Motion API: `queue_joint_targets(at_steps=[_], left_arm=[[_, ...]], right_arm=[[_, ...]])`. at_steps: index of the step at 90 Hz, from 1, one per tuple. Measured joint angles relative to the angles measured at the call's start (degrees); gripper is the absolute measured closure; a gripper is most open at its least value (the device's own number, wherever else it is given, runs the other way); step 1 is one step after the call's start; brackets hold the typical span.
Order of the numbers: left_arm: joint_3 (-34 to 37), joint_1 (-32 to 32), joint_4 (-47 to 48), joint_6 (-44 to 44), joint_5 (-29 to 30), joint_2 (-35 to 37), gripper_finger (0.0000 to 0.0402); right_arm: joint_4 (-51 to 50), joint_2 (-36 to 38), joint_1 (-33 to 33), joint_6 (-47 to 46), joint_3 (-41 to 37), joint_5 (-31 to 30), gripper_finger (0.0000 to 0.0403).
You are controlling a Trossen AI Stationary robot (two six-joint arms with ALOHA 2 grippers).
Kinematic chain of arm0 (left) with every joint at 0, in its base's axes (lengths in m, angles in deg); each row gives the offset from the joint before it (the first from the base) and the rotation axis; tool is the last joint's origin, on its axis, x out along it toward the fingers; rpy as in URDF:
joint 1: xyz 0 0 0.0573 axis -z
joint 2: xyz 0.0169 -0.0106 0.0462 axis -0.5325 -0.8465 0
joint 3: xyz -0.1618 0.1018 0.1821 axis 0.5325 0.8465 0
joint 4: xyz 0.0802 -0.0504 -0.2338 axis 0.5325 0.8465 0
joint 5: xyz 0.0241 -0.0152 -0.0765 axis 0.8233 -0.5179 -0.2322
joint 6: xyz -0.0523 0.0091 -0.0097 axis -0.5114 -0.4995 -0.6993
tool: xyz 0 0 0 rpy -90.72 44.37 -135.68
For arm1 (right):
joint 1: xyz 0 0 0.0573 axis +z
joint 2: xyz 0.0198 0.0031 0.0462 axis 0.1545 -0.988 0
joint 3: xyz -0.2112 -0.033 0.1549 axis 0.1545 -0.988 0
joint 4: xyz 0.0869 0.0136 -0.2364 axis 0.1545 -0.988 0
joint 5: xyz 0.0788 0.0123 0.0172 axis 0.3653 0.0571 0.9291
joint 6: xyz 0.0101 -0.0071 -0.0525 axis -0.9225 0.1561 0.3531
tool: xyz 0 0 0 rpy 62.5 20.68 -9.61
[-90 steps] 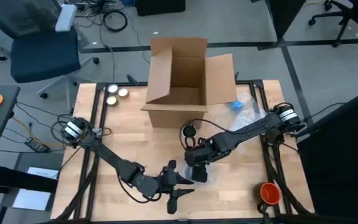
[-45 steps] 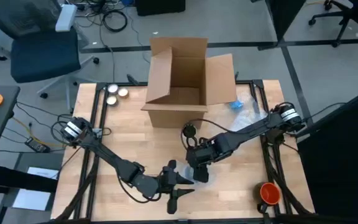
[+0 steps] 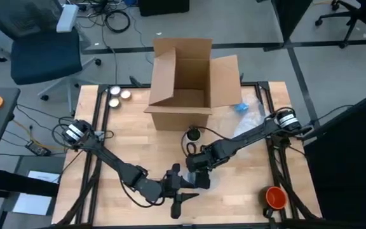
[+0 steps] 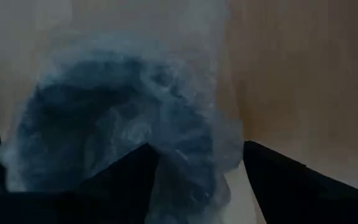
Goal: Wrap mug
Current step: Put the wrapped blue cup into the cardboard box
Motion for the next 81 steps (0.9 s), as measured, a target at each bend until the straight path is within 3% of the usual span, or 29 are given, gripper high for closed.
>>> queue_joint_targets(at_steps=[24,47,62,81], left_arm=[[0.00,0.00,0.03,0.00,-0.05,0.00,0.0296],[0.00,0.00,-0.86,0.00,-0.11,0.00,0.0296],[0.00,0.00,-1.06,0.00,-0.13,0.00,0.0296],[0.00,0.00,-1.13,0.00,-0.13,0.00,0.0296]], right_arm=[[1.03,-1.70,-0.64,0.19,0.08,-0.50,0.0226],[0.39,-1.37,-0.74,2.76,-0.02,-1.51,0.0383],[-4.37,0.86,0.32,2.95,1.08,-4.03,0.0392],[-9.65,10.38,4.47,1.34,5.46,-11.56,0.0398]])
